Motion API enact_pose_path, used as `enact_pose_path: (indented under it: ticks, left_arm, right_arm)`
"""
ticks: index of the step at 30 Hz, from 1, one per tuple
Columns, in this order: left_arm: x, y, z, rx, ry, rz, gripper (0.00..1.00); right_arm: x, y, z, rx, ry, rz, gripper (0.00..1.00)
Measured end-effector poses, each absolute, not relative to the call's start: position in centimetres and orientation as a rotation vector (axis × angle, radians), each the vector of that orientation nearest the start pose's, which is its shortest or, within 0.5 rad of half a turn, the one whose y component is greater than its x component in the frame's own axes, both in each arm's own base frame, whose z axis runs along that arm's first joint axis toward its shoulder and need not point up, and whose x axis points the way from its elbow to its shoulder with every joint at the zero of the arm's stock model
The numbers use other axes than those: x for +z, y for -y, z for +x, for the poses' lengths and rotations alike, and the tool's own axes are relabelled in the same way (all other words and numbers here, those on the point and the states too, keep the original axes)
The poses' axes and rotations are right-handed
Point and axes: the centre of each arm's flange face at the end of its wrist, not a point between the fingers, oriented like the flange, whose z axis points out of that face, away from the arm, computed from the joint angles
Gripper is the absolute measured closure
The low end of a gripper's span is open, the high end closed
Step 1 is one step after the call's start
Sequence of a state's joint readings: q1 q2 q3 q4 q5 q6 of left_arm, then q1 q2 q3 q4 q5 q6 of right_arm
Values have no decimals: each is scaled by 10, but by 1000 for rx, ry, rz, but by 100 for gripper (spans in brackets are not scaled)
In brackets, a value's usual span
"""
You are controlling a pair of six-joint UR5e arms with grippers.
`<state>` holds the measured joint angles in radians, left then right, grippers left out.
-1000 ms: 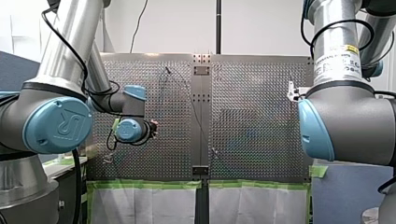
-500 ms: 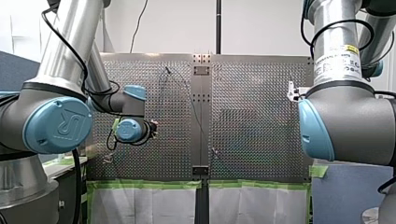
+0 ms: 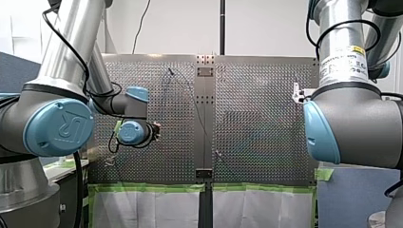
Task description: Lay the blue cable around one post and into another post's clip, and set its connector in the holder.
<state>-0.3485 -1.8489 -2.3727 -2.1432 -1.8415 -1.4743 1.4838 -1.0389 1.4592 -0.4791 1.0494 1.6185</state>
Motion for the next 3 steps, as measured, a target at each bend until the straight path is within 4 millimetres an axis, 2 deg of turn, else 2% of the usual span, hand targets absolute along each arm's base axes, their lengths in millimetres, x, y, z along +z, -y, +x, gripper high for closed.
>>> enact_pose_path:
  ticks: [3]
  left_arm:
    - [118, 233, 329, 32, -1642, 161, 0]
  right_arm:
    - [274, 679, 124, 1566, 958, 1471, 2]
